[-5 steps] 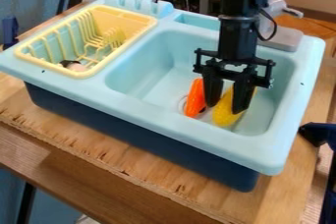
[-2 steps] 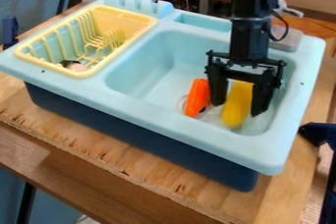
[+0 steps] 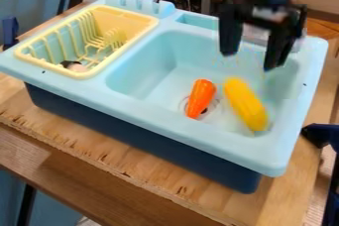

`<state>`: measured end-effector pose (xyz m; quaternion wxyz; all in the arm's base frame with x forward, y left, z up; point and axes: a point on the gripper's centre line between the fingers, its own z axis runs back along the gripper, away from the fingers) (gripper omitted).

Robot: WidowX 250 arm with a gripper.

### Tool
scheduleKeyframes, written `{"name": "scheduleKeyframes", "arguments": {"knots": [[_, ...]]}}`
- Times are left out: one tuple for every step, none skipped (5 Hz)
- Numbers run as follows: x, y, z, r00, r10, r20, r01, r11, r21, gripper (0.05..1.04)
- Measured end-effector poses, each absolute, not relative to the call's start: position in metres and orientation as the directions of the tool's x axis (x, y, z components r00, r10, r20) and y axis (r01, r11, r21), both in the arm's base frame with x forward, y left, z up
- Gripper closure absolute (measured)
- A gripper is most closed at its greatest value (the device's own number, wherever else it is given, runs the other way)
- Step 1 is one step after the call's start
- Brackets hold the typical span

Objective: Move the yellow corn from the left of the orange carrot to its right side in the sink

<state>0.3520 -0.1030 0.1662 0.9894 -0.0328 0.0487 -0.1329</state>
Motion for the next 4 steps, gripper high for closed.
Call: {"name": "scheduleKeyframes", "arguments": {"knots": [[0.341,-0.088,0.192,0.960,-0.231,-0.160,0.243,0.968,0.061,0.085],[0.323,-0.076,0.219,0.970,-0.191,-0.148,0.206,0.974,0.097,0.084],[0.310,-0.056,0.208,0.977,-0.098,-0.190,0.112,0.992,0.061,0.084],[0.305,-0.047,0.199,0.975,-0.108,-0.193,0.118,0.992,0.039,0.085]]}}
